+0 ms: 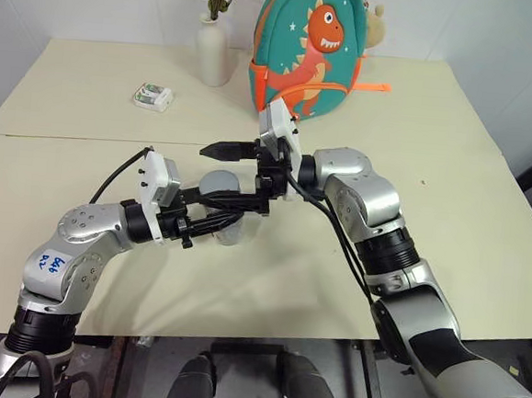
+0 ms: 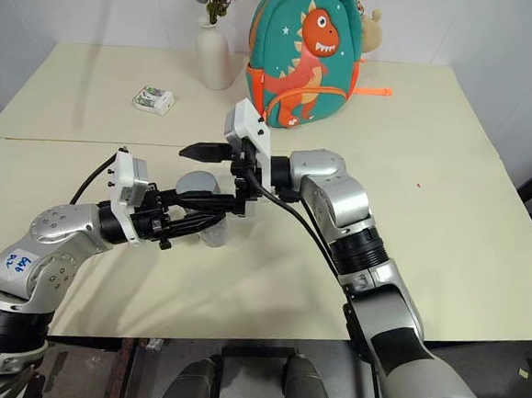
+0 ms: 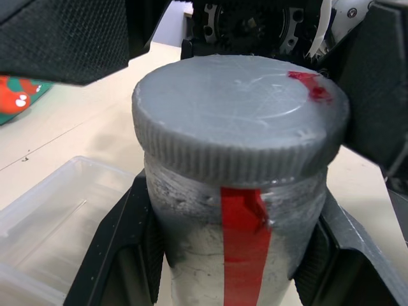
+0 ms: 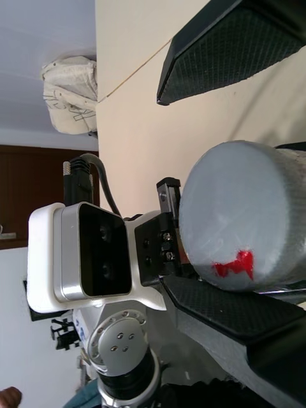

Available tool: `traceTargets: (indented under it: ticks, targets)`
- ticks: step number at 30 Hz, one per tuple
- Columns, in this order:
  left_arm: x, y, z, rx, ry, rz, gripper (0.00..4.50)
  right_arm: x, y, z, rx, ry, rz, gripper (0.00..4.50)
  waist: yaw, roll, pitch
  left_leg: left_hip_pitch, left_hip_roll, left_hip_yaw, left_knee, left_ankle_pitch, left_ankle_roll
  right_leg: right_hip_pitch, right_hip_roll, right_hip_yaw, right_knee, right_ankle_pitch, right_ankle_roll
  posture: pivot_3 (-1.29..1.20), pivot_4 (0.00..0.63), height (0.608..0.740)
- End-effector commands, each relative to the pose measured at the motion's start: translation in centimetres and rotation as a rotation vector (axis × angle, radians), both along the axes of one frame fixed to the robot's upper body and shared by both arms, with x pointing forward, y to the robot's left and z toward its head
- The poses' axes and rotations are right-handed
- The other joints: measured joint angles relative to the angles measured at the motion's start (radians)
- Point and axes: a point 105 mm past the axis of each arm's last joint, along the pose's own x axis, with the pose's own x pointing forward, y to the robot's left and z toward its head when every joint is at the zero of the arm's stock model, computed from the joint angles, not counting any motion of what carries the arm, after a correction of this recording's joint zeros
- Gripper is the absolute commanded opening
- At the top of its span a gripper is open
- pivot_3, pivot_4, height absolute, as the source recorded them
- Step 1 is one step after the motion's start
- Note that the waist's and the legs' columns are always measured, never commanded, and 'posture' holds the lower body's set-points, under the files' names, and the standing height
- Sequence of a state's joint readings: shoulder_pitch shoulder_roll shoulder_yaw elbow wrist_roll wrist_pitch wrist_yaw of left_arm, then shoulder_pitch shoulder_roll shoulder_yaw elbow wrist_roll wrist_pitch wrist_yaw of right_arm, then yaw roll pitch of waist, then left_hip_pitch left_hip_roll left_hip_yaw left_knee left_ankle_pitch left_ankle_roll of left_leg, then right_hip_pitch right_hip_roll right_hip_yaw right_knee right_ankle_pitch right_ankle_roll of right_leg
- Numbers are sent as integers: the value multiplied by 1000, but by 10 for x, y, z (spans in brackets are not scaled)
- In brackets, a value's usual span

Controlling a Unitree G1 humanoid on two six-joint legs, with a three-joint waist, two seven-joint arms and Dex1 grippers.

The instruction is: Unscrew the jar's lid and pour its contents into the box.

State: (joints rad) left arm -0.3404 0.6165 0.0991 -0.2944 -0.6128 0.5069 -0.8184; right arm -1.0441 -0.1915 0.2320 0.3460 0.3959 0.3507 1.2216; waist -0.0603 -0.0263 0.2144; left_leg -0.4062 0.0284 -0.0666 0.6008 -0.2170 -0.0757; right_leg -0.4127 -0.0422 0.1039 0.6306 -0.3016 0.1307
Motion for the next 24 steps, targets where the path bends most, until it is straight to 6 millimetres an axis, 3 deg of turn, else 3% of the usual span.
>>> traceTargets:
  ticks: [1, 14, 17, 24]
  targets:
    - [-11, -6, 13, -6, -67, -60, 2135, 20, -25, 3, -19, -16, -105, 4459, 0, 0, 0, 0, 0, 0, 0, 0, 0, 0, 0, 0, 0, 0, 0, 0, 150, 740]
    - [-12, -3, 13, -2, -79, -60, 2135, 27, -65, -2, -54, 79, -114, 4459, -3, 0, 0, 0, 0, 0, 0, 0, 0, 0, 0, 0, 0, 0, 0, 0, 150, 740]
    - [-12, -2, 13, 0, -81, -57, 2135, 19, -72, 4, -40, 121, -58, 4459, -2, 0, 0, 0, 0, 0, 0, 0, 0, 0, 0, 0, 0, 0, 0, 0, 150, 740]
    - [-10, 1, 13, 7, -84, -46, 2135, 0, -60, 24, 34, 148, 41, 4459, -3, 0, 0, 0, 0, 0, 0, 0, 0, 0, 0, 0, 1, 0, 0, 0, 150, 740]
